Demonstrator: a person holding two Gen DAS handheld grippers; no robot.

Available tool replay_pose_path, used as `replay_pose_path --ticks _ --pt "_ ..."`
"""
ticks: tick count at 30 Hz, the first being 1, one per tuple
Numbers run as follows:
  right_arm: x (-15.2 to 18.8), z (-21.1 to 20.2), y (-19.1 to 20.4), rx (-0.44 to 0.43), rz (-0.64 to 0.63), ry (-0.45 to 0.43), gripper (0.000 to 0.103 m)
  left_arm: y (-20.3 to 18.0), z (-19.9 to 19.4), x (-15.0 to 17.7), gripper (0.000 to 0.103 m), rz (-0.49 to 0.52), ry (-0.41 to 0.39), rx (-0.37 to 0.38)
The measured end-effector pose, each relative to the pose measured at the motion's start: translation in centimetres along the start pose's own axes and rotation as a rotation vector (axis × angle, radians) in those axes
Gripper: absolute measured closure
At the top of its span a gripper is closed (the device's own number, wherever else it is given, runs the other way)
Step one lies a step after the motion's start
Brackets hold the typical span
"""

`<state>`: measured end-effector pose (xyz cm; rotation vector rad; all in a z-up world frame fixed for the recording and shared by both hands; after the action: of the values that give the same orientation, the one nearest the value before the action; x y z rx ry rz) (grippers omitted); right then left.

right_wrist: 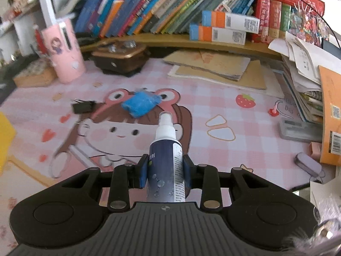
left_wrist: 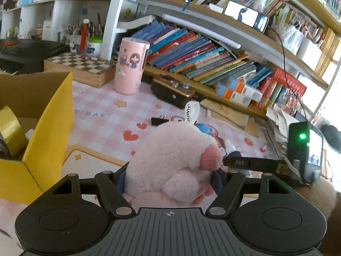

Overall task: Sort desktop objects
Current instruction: 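Close the left tool on the plush pig while the right tool grasps the spray bottle, then carry the pink plush pig and white spray bottle over to the yellow box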

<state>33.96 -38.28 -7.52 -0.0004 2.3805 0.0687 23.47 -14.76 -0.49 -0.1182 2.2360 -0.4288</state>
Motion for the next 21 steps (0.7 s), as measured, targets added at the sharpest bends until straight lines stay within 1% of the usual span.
replay_pose_path --ticks 5,15,21 --pt "0.2 -3.7 0.7 -0.067 0.012 -0.032 0.073 -0.2 -1.3 0.2 0.03 -0.002 -0.02 0.025" --pt "2.3 -10.5 2.5 -0.182 0.069 -0.041 0.073 1.1 -5.0 1.4 0.03 -0.026 -0.04 0.066" --pt "4.0 -13.4 5.4 -0.225 0.021 -0.044 0.073 2.7 -7.5 2.1 0.03 -0.05 -0.066 0.088"
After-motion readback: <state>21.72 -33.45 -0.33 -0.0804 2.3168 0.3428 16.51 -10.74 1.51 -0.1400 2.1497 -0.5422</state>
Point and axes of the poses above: each gripper's, at about its wrist camera, not at the fingertips, and z roughly the way its jaws point, y to its left, x to its underside, the point moved 1 cm from there along z, roughly the way its jaws point, and after that the axes turned 5 degrees about -z, right-handed, at the moved point
